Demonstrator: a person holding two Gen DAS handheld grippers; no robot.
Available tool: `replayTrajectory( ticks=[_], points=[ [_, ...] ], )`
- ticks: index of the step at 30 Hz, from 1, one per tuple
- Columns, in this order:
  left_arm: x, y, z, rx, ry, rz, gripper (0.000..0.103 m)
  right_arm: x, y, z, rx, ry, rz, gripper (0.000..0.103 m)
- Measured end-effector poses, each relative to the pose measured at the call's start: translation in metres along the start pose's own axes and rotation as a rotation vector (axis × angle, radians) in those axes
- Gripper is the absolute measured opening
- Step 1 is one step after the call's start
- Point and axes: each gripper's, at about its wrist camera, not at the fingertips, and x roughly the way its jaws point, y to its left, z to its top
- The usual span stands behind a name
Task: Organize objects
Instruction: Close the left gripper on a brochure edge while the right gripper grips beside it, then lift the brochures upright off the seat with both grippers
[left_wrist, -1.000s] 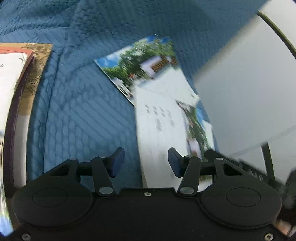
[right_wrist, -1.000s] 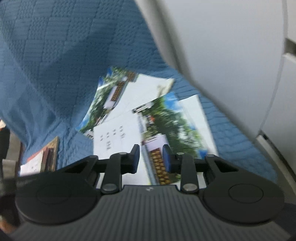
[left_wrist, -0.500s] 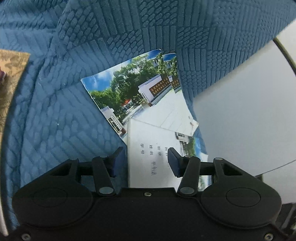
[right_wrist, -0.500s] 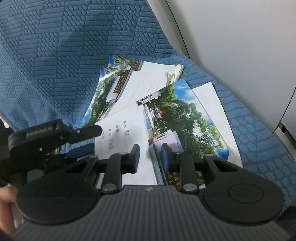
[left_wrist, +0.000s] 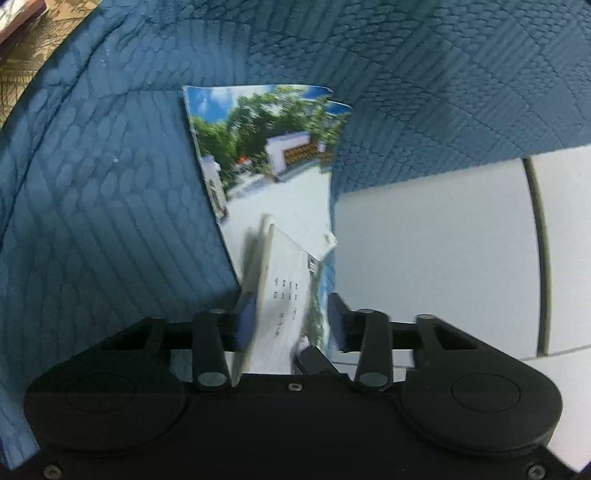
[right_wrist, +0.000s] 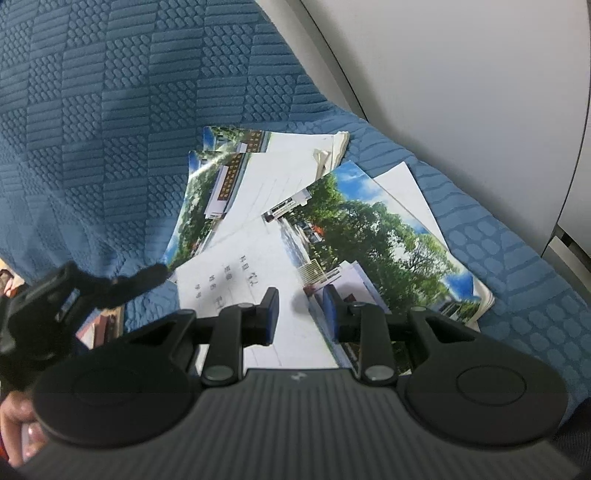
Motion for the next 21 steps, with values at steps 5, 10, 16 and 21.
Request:
replayTrajectory(
  ticks=[5, 10, 16, 21],
  points=[
    [0.002, -0.007, -0.012, 0.022, 0.039, -0.04, 0.006, -0.003, -0.002, 0.0, 0.014, -0.011, 0.006, 0.031],
    [0.009, -0.018, -0.026, 0.069, 0.058, 0.057, 0.001, -0.007, -0.005, 0.004, 0.048, -0.014, 0.022, 0.031],
    [0.0, -0.03, -0.04, 0.069, 0.031, 0.05, 0.0, -0.019, -0.003, 0.007, 0.067, -0.025, 0.037, 0.032],
    [-0.008, -0.044, -0.056, 0.111, 0.002, 0.067, 0.0, -0.048, -0.006, 0.008, 0.241, -0.039, 0.075, 0.035]
  ],
)
